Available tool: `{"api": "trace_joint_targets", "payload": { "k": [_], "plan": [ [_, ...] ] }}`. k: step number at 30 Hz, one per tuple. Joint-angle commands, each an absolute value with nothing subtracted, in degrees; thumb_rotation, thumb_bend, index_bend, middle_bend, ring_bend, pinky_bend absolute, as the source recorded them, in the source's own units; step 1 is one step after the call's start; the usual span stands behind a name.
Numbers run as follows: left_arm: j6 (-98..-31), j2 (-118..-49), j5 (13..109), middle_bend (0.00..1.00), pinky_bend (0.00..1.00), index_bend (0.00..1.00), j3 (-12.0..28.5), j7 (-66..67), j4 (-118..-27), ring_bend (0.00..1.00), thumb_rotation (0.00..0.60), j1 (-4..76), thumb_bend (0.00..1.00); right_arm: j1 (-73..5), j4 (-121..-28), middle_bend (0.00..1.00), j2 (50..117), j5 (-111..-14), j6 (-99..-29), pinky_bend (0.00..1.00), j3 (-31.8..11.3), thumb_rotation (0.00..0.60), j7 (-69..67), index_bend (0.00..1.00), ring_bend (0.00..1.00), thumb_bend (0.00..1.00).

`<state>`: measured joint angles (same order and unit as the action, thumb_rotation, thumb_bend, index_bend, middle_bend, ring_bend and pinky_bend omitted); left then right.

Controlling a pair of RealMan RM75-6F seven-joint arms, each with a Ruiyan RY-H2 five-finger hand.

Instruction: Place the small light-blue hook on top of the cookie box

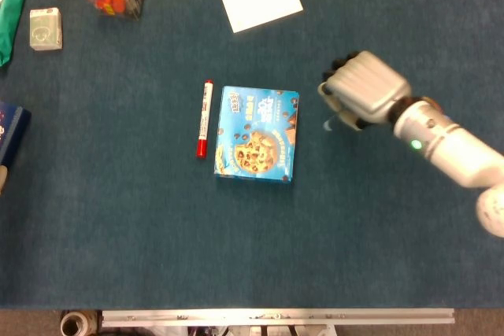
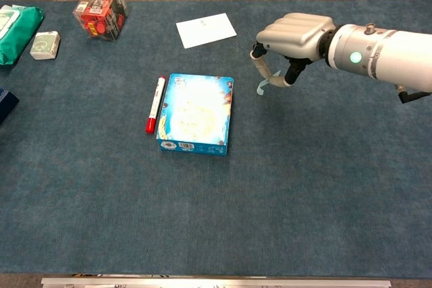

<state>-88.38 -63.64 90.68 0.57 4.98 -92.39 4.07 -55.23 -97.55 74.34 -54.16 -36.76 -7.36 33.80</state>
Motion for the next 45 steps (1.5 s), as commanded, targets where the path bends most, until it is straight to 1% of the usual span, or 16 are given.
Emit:
{"api": "trace_joint_targets", "payload": {
  "k": [1, 6, 18, 27, 36, 42, 45],
  "plan": [
    [-88.42, -63.45, 90.75, 0.07, 0.00, 0.08, 0.48, 5.20, -92.65, 0.05, 0.600, 3.98, 0.28, -57.52, -97.13, 0.40, 76.21, -52.38, -36.35, 0.31, -6.47, 0.600, 35.18, 0.62, 0.27, 0.37],
    [-88.58, -63.24, 90.81, 0.07, 0.00, 0.08, 0.43, 5.07, -92.89, 0.05, 0.600, 3.83, 0.28, -60.64, -96.65, 0.40, 78.61, -50.33, -36.87, 0.31, -5.05, 0.600, 37.19, 0.62, 0.27, 0.37],
    [-88.65, -63.19, 90.65, 0.07, 0.00, 0.08, 0.35, 5.82, -92.78, 0.04, 0.600, 3.54, 0.28, -65.43, -94.22, 0.40, 83.10, -47.47, -38.93, 0.31, -2.96, 0.600, 39.91, 0.62, 0.27, 0.37],
    [-88.21, -63.35, 90.38, 0.07, 0.00, 0.08, 0.35, 5.83, -92.63, 0.04, 0.600, 3.60, 0.28, -68.47, -92.37, 0.40, 85.63, -45.26, -39.72, 0.31, -2.12, 0.600, 41.16, 0.62, 0.25, 0.37],
    [-88.11, -63.46, 90.15, 0.07, 0.00, 0.08, 0.02, 4.70, -92.38, 0.04, 0.600, 3.23, 0.28, -70.56, -90.59, 0.40, 87.74, -45.13, -41.72, 0.30, -1.24, 0.600, 42.98, 0.62, 0.24, 0.37],
    [-88.11, -63.48, 90.21, 0.07, 0.00, 0.08, -0.15, 4.00, -92.08, 0.04, 0.600, 3.05, 0.28, -71.17, -89.82, 0.40, 88.81, -45.43, -42.94, 0.30, -1.05, 0.600, 43.34, 0.60, 0.24, 0.36],
    [-87.94, -63.41, 90.21, 0.07, 0.00, 0.08, -0.20, 3.87, -92.03, 0.04, 0.600, 3.08, 0.28, -71.18, -89.86, 0.40, 89.14, -45.81, -43.50, 0.30, -0.85, 0.600, 43.39, 0.56, 0.23, 0.36]
  ]
}}
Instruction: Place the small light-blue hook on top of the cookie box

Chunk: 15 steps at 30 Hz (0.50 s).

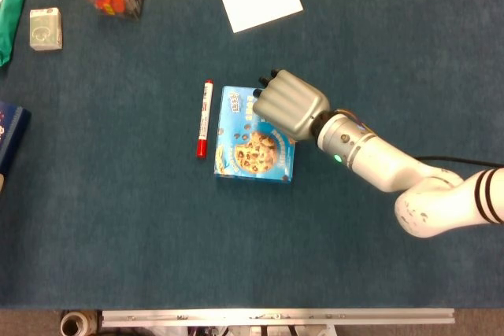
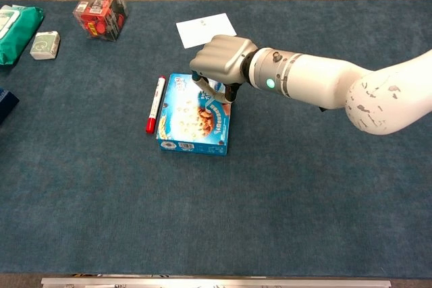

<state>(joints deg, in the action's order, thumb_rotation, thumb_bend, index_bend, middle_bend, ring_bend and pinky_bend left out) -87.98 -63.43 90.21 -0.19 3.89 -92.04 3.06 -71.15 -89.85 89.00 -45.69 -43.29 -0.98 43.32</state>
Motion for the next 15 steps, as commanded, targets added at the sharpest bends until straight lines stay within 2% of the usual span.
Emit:
{"api": "trace_joint_targets", "payload": {
  "k": [1, 15],
  "plan": [
    [-87.90, -63.37, 90.22, 0.07, 0.00, 0.08, -0.21, 3.83, -92.05, 0.04, 0.600, 3.09, 0.28, -71.18, -89.87, 0.39, 89.26, -45.98, -43.73, 0.29, -0.70, 0.600, 43.50, 0.54, 0.23, 0.36],
    [-87.70, -63.29, 90.80, 0.07, 0.00, 0.08, -0.47, 2.73, -91.80, 0.04, 0.600, 3.16, 0.28, -69.86, -88.93, 0.30, 91.02, -49.55, -46.79, 0.25, -0.37, 0.600, 43.16, 0.20, 0.17, 0.35]
  ]
}}
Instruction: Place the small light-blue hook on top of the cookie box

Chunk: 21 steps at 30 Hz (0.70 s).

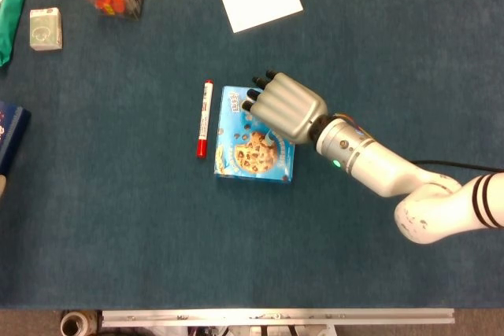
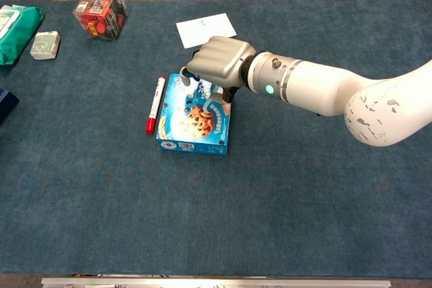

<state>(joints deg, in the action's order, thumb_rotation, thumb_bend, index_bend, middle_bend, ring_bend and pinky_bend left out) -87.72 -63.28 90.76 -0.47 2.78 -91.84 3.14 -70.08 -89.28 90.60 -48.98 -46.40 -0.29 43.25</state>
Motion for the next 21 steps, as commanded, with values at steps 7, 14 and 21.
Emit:
{"api": "trace_joint_targets", "payload": {
  "k": [7, 14, 21],
  "plan": [
    [-87.58, -63.27, 90.76, 0.07, 0.00, 0.08, -0.54, 2.28, -91.55, 0.04, 0.598, 3.14, 0.28, -69.47, -87.04, 0.26, 93.06, -51.35, -48.13, 0.23, -1.09, 0.600, 43.47, 0.12, 0.14, 0.34],
    [-87.66, -63.04, 90.84, 0.07, 0.00, 0.08, -0.74, 1.49, -91.32, 0.04, 0.597, 2.95, 0.28, -69.40, -85.08, 0.24, 95.07, -51.68, -49.12, 0.22, -1.89, 0.600, 44.97, 0.08, 0.13, 0.28],
    [-87.74, -63.06, 90.85, 0.07, 0.00, 0.08, -0.80, 0.69, -90.87, 0.04, 0.594, 2.81, 0.28, -69.37, -83.83, 0.24, 96.27, -50.63, -49.34, 0.22, -3.08, 0.600, 45.94, 0.08, 0.13, 0.23]
  ]
}}
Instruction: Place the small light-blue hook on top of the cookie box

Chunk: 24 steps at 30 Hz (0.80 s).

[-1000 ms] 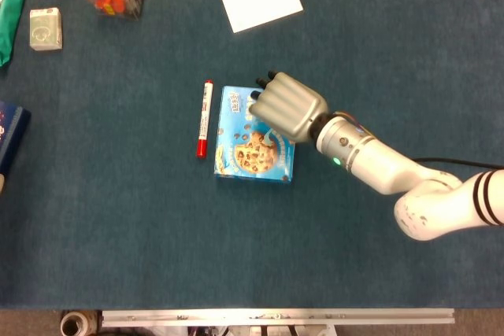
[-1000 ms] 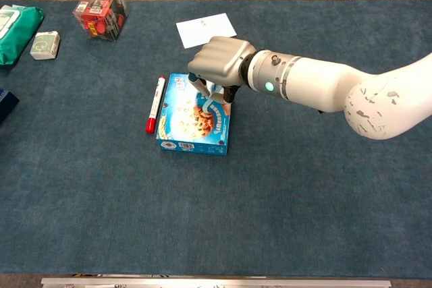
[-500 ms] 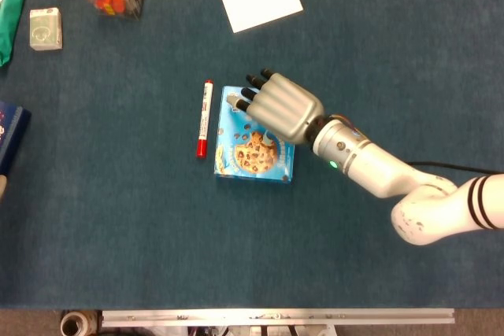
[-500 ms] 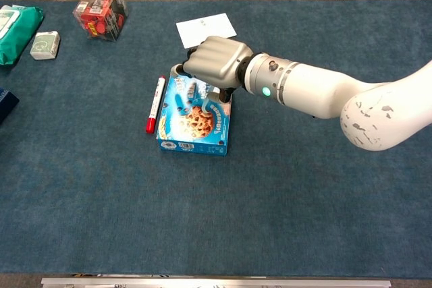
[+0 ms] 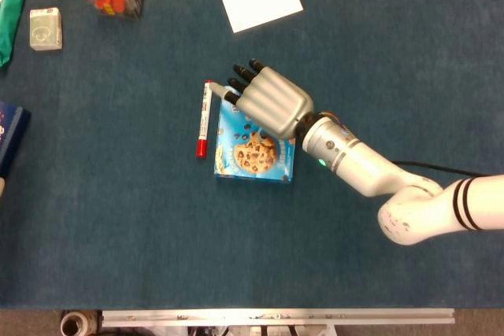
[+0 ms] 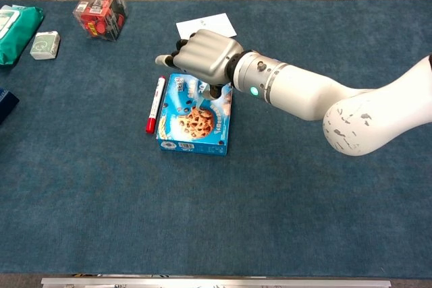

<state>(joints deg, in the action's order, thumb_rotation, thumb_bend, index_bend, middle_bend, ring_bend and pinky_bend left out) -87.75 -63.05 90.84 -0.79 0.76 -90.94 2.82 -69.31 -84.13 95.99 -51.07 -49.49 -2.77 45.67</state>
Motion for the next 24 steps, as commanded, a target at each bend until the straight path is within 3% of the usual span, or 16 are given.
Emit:
{"api": "trace_joint_targets", "payload": {
  "k": [1, 24],
  "plan": [
    [-87.79, -63.09, 90.90, 0.07, 0.00, 0.08, -0.82, 0.59, -90.78, 0.04, 0.593, 2.80, 0.28, -69.44, -83.55, 0.24, 96.49, -50.48, -49.31, 0.22, -3.26, 0.600, 46.16, 0.08, 0.13, 0.23],
    [-88.19, -62.83, 90.77, 0.07, 0.00, 0.08, -0.93, -1.34, -89.34, 0.04, 0.589, 2.31, 0.28, -72.91, -77.44, 0.24, 102.10, -44.21, -48.32, 0.22, -6.78, 0.600, 51.82, 0.08, 0.13, 0.18]
  ]
}}
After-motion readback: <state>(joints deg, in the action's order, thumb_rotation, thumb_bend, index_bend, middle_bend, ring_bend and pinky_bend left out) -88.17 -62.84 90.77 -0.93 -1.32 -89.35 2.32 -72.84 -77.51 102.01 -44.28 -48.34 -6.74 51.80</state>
